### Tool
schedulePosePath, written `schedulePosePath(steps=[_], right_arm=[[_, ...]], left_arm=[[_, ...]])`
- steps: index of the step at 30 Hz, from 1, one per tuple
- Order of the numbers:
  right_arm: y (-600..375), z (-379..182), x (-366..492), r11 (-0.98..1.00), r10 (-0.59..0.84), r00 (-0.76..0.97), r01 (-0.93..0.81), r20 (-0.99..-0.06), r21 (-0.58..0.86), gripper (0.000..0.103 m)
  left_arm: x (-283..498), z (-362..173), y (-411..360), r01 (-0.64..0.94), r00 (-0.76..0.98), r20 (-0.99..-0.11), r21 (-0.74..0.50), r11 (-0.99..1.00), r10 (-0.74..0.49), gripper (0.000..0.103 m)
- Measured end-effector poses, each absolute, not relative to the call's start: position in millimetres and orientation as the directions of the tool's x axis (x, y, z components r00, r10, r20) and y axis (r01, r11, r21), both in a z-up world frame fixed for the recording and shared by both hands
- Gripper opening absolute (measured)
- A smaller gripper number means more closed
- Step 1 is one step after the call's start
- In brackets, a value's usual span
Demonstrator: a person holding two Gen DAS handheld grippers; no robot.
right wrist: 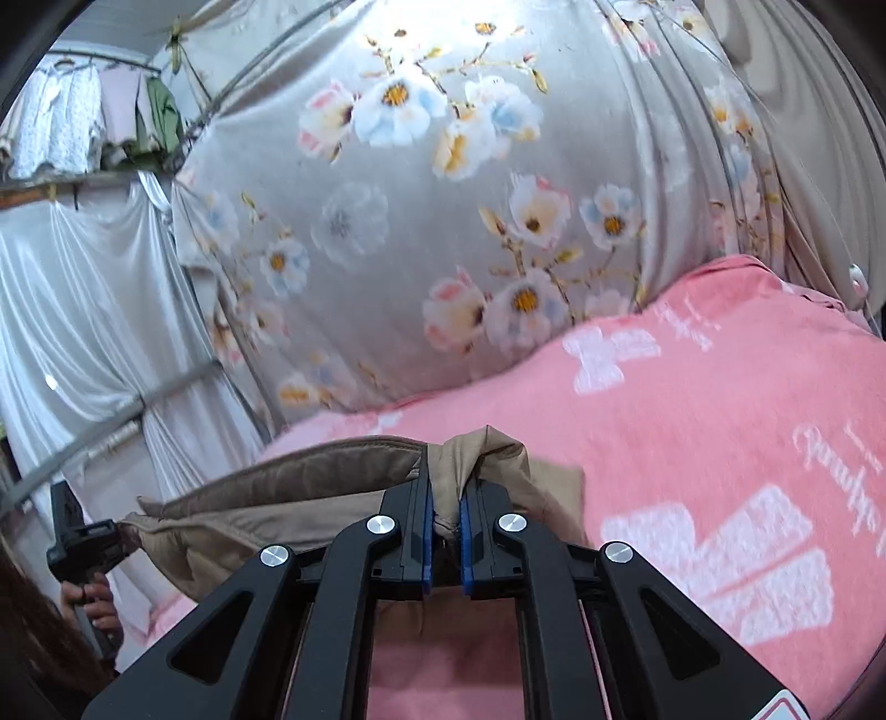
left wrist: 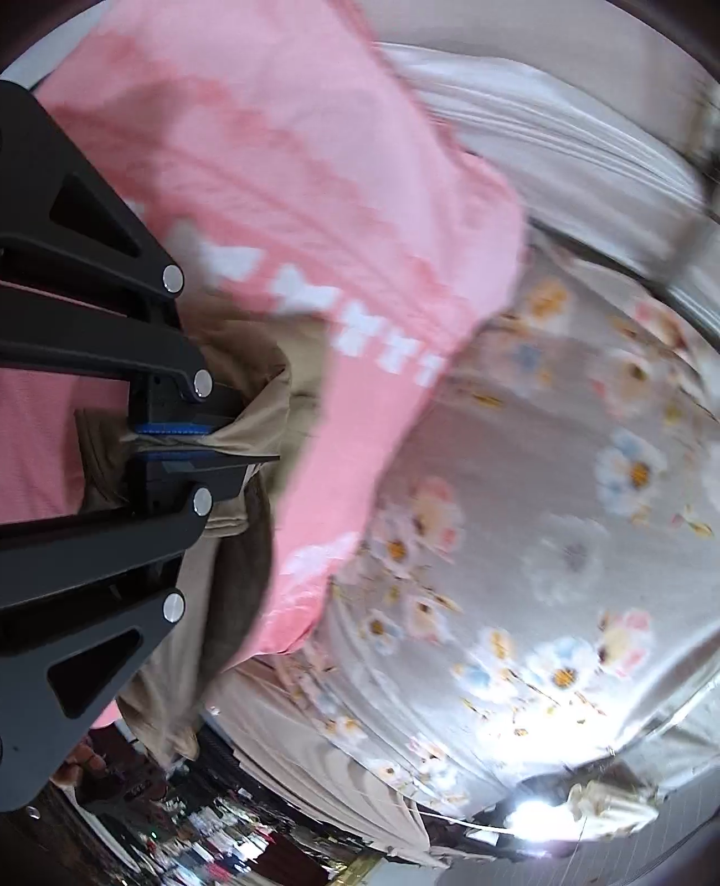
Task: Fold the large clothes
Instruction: 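Lift the folded jacket with both tools and fold it over again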
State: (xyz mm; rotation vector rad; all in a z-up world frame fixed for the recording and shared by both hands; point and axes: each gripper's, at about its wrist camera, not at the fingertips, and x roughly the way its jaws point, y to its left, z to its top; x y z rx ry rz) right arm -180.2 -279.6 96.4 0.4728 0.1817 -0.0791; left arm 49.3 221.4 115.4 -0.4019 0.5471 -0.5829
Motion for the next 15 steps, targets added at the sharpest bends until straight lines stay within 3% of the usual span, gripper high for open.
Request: schedulePosePath(steps=[2,5,10,15], right_arm=[[-288.9,100.2,-146.7,0.889,-0.052,0.976,0.141,-0.21,0.436,0.006],[-311.8,82.4,-77.4,0.863,-0.074,0.949,0.216,-0.308,0.456,0.006],[-346.1,23.6,10.8,0.799,-0.089,0.875,0.348,-0.476,0.49,0.006],[-353.7,-26.7,60.6,0.781,-0.131,0.803,0.445,-0.582,0.438,0.006]], left_arm=[[71.7,121.4,207.9,0.393,0.713,-0.388,-0.469,0.791,-0.584,0.003],[128.0,106.9,179.1,0.322,0.709,-0.486,-0.423,0.847,-0.511,0.003],[222.3,43.7,124.9,0.205,0.669,-0.66,-0.276,0.939,-0.341,0.004],[277.4,-19.4,104.3,0.146,0.601,-0.754,-0.221,0.964,-0.264,0.005]])
